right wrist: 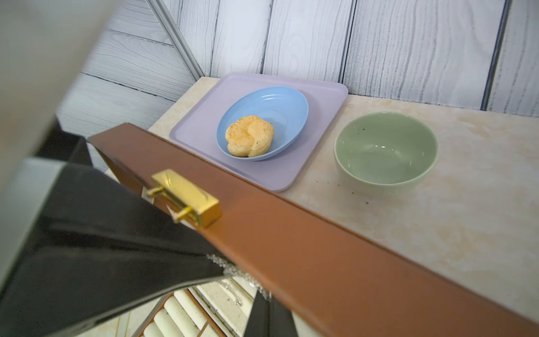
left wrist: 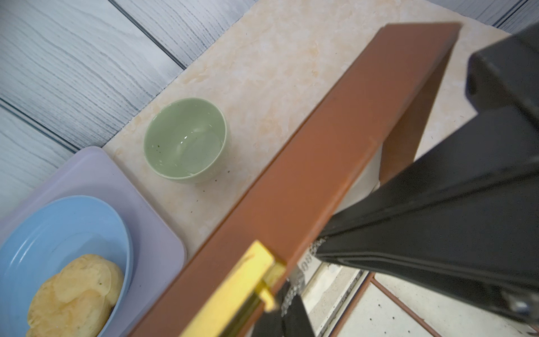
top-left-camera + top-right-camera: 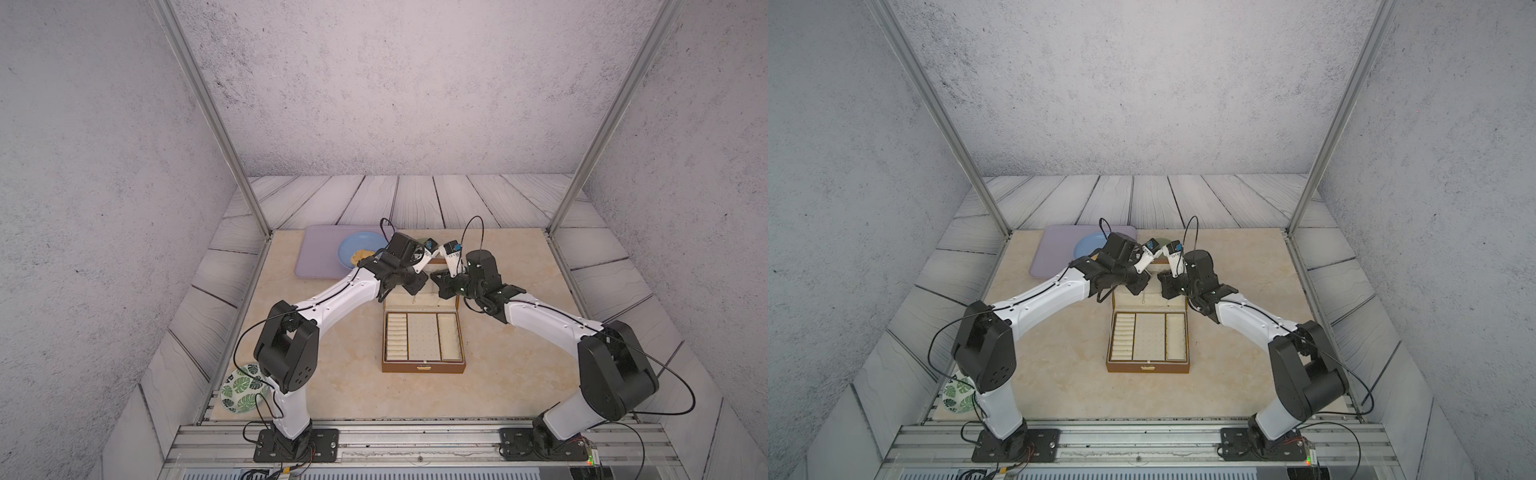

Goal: Put jewelry chain into jewelry box
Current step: Hang the necklace on the jewelry box clasp.

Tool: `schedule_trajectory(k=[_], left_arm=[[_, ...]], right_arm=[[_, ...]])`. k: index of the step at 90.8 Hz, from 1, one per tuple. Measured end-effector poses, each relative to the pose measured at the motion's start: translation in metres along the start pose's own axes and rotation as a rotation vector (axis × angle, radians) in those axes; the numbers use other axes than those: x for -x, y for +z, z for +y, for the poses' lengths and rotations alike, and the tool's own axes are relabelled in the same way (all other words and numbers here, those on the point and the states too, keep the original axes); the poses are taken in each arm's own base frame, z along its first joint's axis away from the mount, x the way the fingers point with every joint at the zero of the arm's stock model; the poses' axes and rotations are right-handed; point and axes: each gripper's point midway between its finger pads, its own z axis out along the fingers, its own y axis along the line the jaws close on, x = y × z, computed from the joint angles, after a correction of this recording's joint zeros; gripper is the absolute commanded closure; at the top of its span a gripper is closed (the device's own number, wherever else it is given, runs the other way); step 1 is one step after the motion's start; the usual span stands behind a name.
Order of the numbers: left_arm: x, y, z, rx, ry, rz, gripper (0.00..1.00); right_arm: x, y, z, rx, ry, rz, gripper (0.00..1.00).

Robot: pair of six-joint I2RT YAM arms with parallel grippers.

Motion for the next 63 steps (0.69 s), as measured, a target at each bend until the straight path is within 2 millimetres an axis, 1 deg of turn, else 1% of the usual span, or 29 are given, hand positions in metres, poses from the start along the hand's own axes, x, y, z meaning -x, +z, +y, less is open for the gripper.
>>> schedule_trajectory(k=[14, 32, 63], left_arm=[[-0.003, 0.001, 0.0, -0.002, -0.012, 0.012, 0.98], [-0.002, 0.001, 0.0, -0.008, -0.021, 0.011, 1.0], [0.002, -0.002, -0.005, -0.042, -0.081, 0.0, 1.0]], right_arm=[[-0.003, 0.002, 0.0, 0.003, 0.009, 0.007, 1.0], [-0.002, 0.002, 0.002, 0.015, 0.018, 0.007, 1.0], [0.006, 0.001, 0.01, 0.059, 0.055, -0.022, 1.0]])
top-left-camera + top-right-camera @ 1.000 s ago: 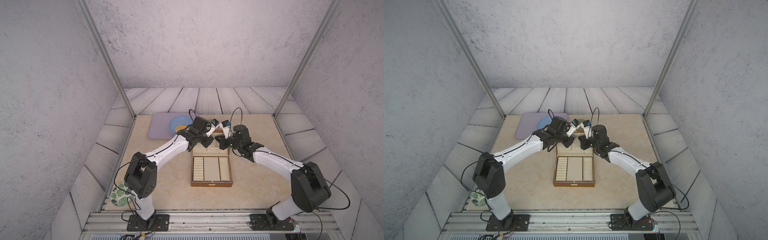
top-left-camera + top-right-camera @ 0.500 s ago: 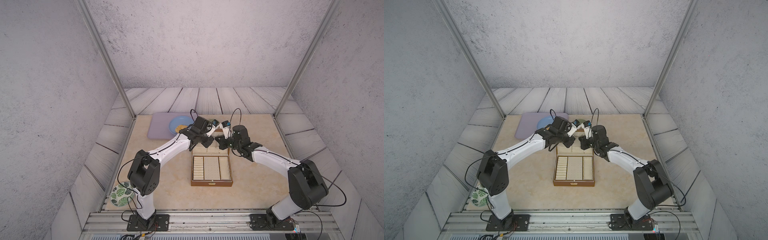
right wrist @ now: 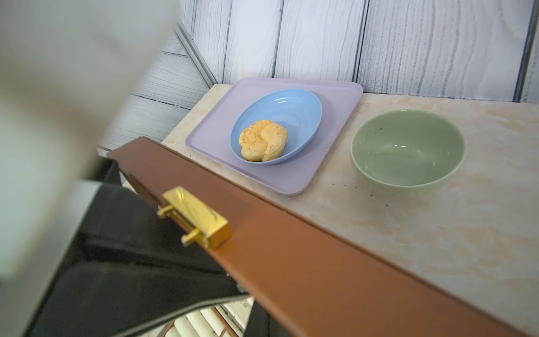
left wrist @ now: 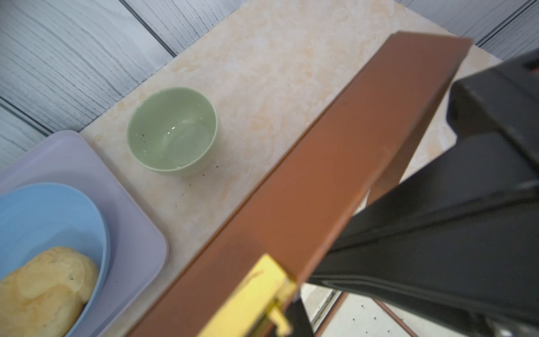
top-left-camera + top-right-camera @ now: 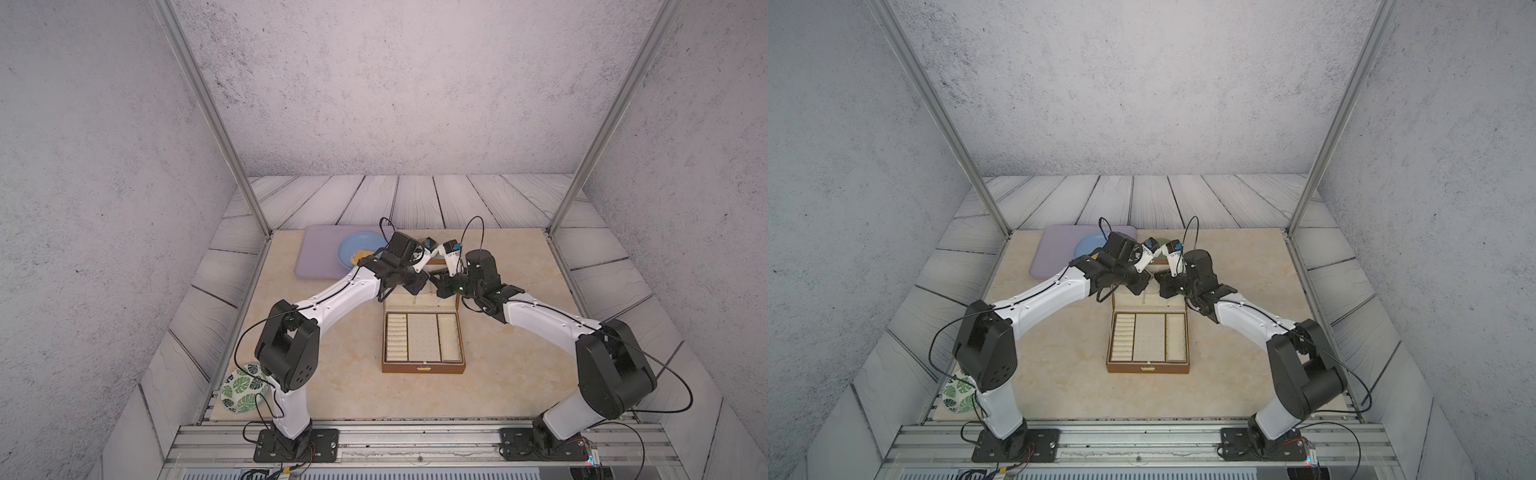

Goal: Put jewelry chain into jewelry box
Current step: Hang the necklace on the jewelry box clasp.

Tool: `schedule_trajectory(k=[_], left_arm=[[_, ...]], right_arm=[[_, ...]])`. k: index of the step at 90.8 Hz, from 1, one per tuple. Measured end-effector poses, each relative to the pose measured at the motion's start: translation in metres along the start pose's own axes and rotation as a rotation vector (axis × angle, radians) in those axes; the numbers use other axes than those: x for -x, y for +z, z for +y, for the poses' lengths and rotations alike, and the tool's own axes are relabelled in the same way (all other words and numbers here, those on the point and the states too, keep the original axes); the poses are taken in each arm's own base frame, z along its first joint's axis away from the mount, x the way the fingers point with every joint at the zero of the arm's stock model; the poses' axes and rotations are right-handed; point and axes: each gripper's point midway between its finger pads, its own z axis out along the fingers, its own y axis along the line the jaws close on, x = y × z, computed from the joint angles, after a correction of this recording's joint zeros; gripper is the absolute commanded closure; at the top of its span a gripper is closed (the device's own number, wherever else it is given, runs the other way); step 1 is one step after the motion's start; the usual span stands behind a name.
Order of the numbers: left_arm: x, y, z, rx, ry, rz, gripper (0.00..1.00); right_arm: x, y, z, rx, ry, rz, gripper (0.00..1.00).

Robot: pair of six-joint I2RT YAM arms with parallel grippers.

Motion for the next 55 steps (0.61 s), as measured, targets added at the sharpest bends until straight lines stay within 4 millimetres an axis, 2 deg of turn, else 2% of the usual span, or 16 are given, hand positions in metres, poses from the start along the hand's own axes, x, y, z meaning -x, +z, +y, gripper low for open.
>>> schedule_trajectory(k=[55], left_arm=[[0.005, -0.011, 0.0, 0.001, -0.011, -0.005, 1.0]], right_arm=[[0.0, -0.009, 0.008, 0.016, 0.01, -0.023, 1.0]])
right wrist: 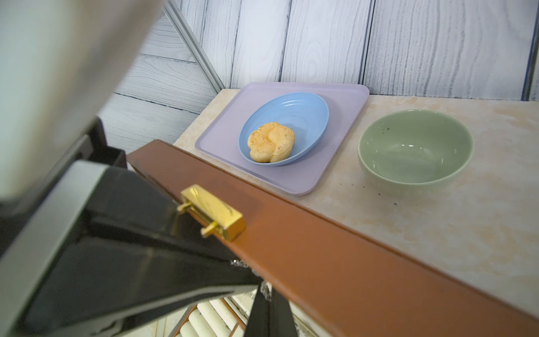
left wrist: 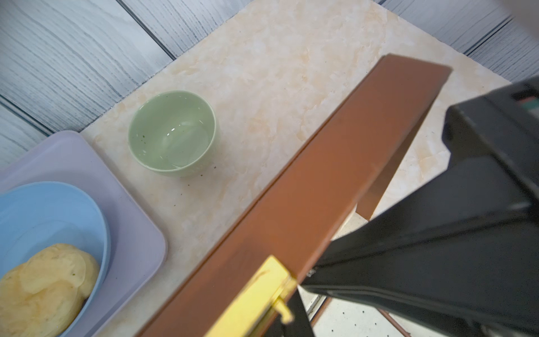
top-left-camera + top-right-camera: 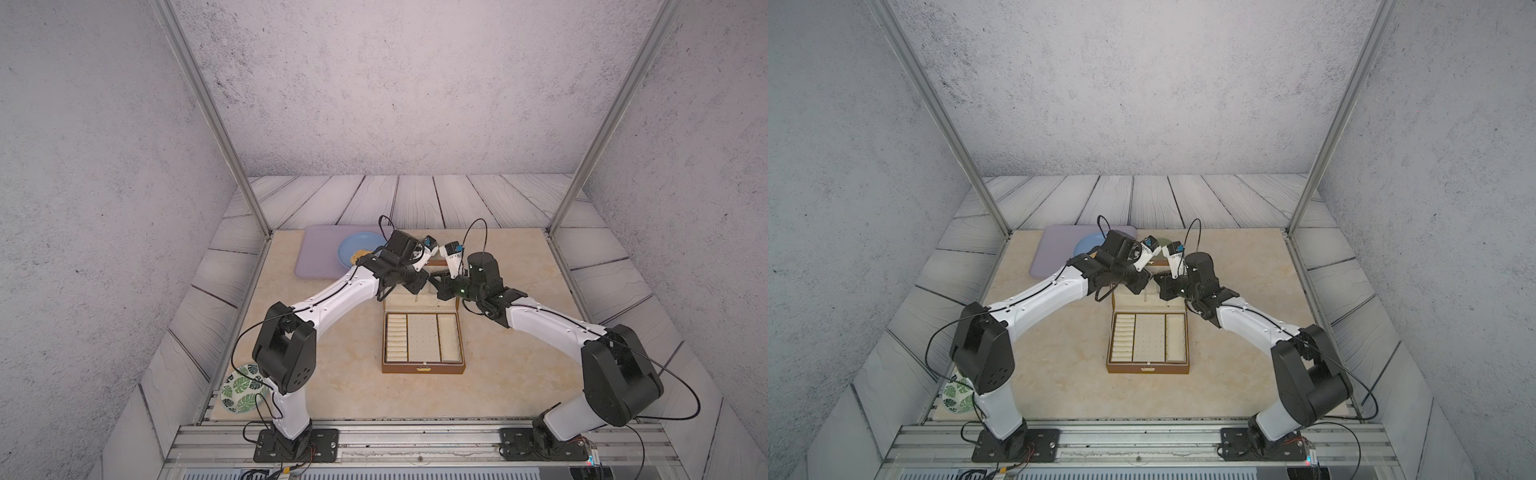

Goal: Put jewelry chain into jewelry box
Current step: Hang the necklace on the jewelry box clasp.

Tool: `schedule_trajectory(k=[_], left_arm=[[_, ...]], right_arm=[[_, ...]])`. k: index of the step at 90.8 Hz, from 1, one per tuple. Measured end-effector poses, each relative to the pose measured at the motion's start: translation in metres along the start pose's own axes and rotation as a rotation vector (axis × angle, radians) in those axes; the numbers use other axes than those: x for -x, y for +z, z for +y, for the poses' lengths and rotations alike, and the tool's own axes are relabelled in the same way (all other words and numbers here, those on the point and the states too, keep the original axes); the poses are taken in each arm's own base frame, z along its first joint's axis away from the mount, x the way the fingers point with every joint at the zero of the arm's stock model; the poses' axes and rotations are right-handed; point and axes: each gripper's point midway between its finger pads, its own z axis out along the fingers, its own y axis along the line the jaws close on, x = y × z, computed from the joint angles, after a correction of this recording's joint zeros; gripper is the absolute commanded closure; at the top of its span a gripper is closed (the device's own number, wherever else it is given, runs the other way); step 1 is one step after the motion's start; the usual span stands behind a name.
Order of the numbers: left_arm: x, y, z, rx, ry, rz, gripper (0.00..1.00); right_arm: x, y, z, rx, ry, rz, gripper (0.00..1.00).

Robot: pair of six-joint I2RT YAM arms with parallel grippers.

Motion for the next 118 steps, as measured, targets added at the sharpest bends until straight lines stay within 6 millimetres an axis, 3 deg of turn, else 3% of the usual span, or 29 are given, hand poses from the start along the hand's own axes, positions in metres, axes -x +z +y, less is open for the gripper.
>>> schedule_trajectory(k=[43, 72, 118], left_arm=[[0.001, -0.003, 0.003, 0.006, -0.003, 0.002, 1.0], [0.012, -0.01, 0.005, 0.01, -0.005, -0.002, 1.0], [0.0, 0.01, 0.011, 0.02, -0.037, 0.065, 0.98]], right_arm=[[0.001, -0.001, -0.002, -0.017, 0.003, -0.006, 1.0], [0.003, -0.001, -0.006, -0.047, 0.014, -0.012, 1.0], [-0.007, 0.004, -0.014, -0.076, 0.05, 0.019, 1.0]])
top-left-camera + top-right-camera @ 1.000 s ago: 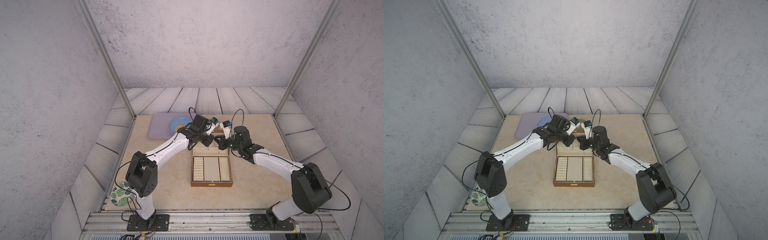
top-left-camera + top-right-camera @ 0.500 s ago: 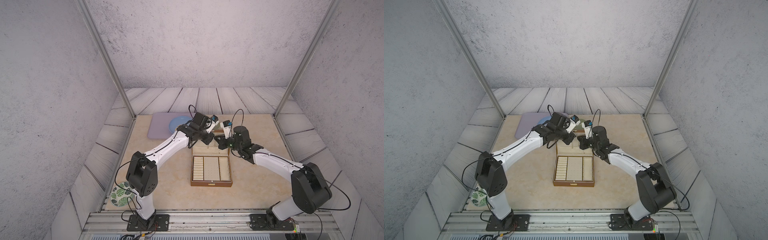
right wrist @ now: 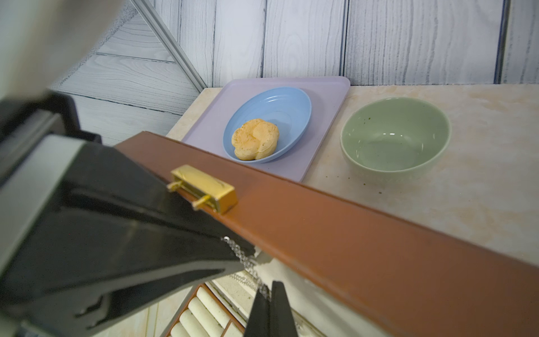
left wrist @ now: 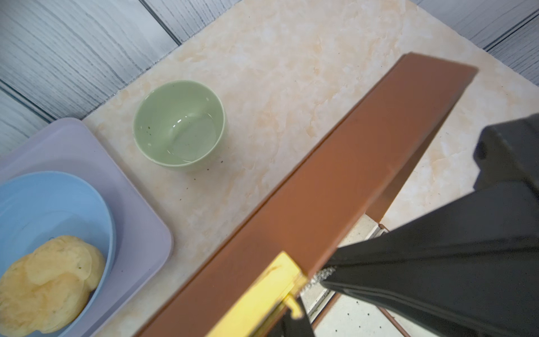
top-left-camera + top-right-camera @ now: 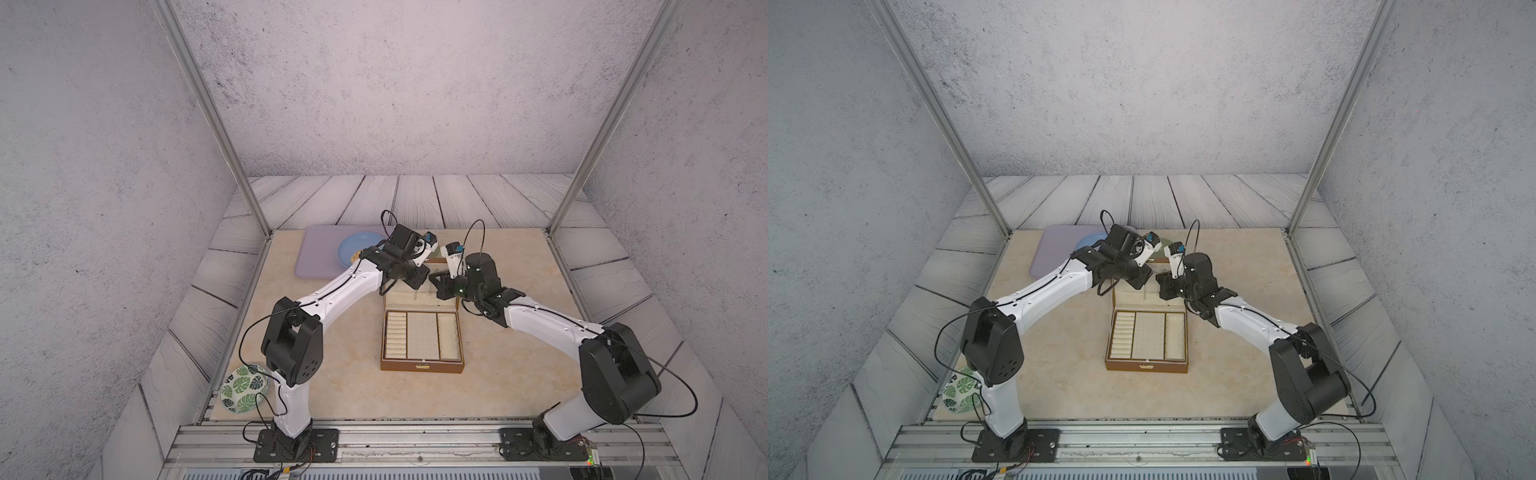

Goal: Put jewelry chain into jewelry box
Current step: Hang the necklace on the jewelry box clasp.

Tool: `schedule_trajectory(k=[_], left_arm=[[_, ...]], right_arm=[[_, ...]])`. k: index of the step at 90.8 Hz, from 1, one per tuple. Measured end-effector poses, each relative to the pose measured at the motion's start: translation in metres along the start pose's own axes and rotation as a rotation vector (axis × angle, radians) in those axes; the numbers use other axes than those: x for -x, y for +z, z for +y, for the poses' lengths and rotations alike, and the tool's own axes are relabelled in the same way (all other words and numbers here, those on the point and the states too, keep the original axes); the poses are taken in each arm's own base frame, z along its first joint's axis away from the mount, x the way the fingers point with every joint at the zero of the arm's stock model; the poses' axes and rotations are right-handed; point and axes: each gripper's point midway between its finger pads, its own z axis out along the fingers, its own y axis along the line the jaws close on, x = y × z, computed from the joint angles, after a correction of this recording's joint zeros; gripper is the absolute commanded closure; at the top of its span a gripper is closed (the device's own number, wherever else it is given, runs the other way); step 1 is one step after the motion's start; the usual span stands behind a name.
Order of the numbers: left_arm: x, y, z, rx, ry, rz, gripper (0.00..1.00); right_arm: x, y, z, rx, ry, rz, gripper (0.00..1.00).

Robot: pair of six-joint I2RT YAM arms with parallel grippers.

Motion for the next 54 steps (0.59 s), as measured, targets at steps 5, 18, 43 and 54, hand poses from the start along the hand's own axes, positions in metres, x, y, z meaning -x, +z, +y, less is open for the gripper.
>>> schedule_trajectory(k=[5, 18, 43, 54], left_arm=[[0.0, 0.001, 0.0, 0.0, -0.006, 0.004, 0.97], [-0.001, 0.002, 0.0, -0.001, -0.019, 0.009, 0.97], [-0.001, 0.001, 0.0, -0.001, -0.025, 0.01, 1.0], [0.0, 0.0, 0.0, -0.001, -0.03, 0.007, 1.0]], right_arm=[[-0.002, 0.001, -0.001, -0.003, 0.003, 0.006, 1.0], [-0.003, 0.003, -0.003, -0.008, 0.009, 0.01, 1.0], [0.001, 0.002, -0.001, -0.006, 0.008, 0.0, 1.0], [0.009, -0.004, 0.002, -0.004, 0.001, -0.024, 1.0]])
